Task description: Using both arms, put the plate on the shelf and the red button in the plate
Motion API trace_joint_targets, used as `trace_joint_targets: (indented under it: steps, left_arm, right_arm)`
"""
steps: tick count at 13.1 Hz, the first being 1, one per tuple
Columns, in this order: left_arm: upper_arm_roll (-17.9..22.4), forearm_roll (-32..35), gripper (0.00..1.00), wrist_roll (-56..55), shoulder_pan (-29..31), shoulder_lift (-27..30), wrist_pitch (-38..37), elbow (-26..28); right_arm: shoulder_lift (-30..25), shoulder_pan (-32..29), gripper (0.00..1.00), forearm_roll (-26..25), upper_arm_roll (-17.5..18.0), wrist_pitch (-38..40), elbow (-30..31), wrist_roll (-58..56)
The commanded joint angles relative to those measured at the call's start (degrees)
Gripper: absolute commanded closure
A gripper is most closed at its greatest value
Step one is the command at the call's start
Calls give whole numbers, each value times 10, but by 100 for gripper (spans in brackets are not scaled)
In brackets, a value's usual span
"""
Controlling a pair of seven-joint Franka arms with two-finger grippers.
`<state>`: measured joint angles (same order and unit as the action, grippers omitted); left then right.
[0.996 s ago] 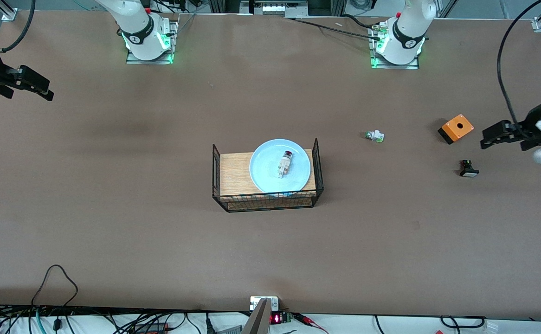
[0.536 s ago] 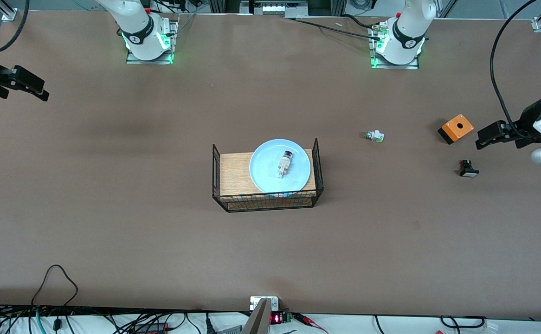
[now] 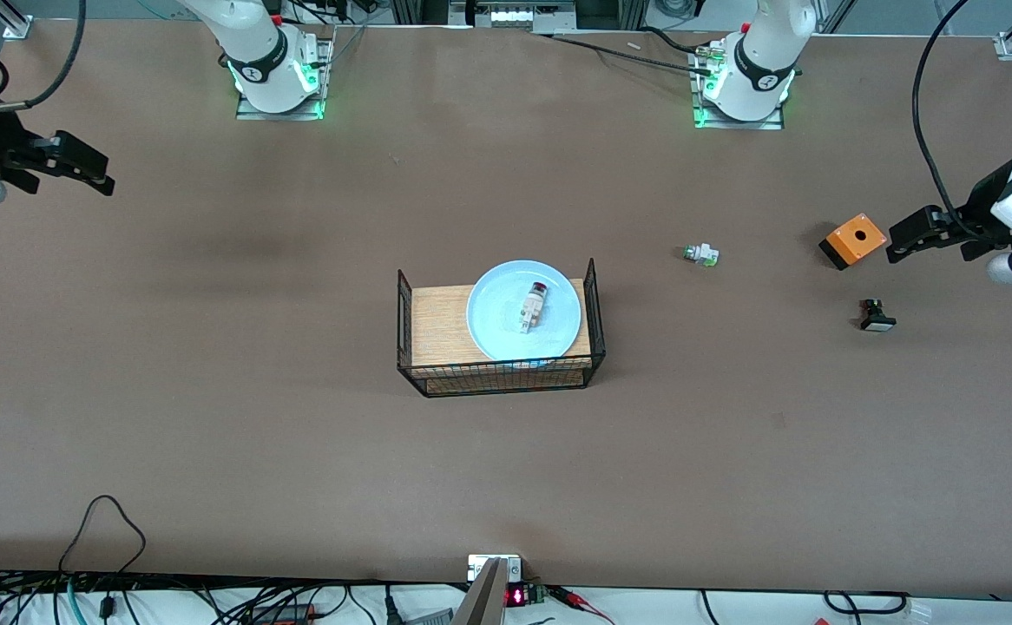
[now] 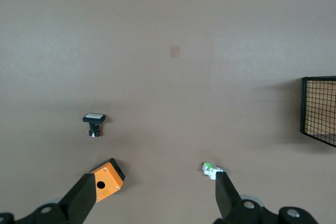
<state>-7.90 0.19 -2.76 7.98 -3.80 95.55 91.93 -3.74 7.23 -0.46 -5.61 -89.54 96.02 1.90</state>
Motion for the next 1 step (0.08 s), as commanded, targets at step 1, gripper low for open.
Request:
trace_joint_targets:
  steps: [1]
  left_arm:
    - [-6,8,0,-1,6,15,-3,15]
  right_arm:
    - [33,11,0,4,-1,1,-29,-1]
